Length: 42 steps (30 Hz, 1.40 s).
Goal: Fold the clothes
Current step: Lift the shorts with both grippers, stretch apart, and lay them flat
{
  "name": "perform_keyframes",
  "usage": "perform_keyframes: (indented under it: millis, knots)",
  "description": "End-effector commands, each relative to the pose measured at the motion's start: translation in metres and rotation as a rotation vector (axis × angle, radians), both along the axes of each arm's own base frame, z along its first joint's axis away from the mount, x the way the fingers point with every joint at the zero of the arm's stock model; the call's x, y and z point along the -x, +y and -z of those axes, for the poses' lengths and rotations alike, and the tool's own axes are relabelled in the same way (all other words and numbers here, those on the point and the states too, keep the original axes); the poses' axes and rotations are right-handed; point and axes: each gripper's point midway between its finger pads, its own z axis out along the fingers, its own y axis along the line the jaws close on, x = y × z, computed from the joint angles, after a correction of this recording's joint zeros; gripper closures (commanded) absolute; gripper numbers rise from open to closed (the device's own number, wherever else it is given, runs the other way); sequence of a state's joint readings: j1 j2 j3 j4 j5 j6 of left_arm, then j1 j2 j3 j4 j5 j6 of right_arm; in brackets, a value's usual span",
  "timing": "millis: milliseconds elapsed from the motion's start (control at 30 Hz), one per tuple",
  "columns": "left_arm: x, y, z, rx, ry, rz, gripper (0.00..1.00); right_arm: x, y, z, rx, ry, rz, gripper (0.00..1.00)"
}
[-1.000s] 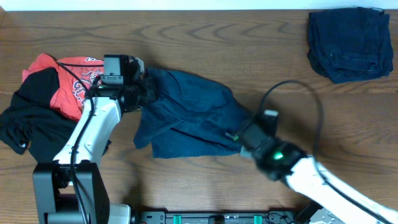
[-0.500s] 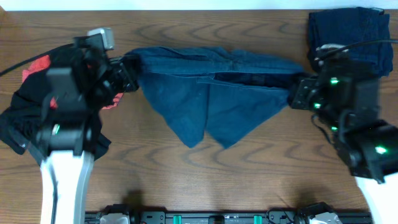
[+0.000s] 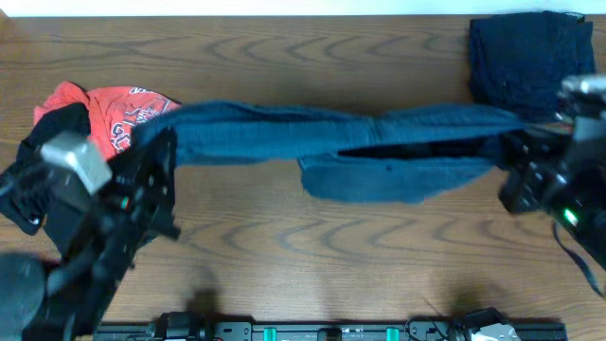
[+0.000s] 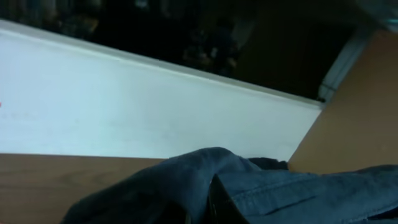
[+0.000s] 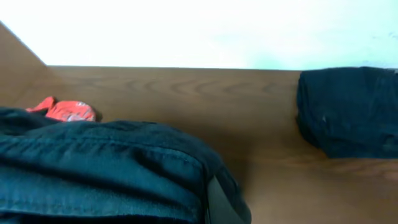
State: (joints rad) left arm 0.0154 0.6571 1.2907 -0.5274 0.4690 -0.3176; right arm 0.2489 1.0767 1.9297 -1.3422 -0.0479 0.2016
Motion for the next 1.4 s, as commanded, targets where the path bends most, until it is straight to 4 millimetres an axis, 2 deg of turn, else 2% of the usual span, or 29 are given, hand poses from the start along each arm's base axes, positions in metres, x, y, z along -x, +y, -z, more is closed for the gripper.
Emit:
perform_keyframes:
  millis: [0,133,200,300,567,867,1100,1267,1367]
  knots:
    - [0.008,0.011,-0.007,0.01,-0.015,-0.064,0.94,0.018,-0.021,-0.022,0.039,-0.065,0.07,0.99]
    - [0.004,0.004,0.009,0.02,0.06,-0.023,0.94,0.031,-0.024,-0.02,0.046,-0.04,0.072,0.99]
    - [-0.003,0.006,0.019,0.019,0.107,-0.032,0.94,0.027,-0.023,-0.014,0.061,-0.013,0.068,0.99]
    - [-0.019,0.006,0.033,0.018,0.175,-0.032,0.94,0.01,-0.02,0.001,0.109,0.054,0.049,0.99]
    - [-0.085,0.008,0.102,0.022,0.472,-0.033,0.94,-0.075,0.001,0.07,0.21,0.324,0.01,0.99]
    - [-0.171,0.01,0.205,-0.004,0.756,-0.021,0.94,-0.173,0.019,0.16,0.287,0.51,-0.035,0.99]
    - [-0.23,0.009,0.271,-0.033,0.817,-0.003,0.94,-0.231,0.027,0.228,0.305,0.577,-0.042,0.99]
    - [-0.264,-0.007,0.309,-0.048,0.806,0.029,0.94,-0.267,0.03,0.272,0.29,0.591,-0.039,0.99]
    - [-0.286,-0.02,0.324,-0.079,0.749,0.057,0.94,-0.291,0.032,0.29,0.266,0.563,-0.016,0.99]
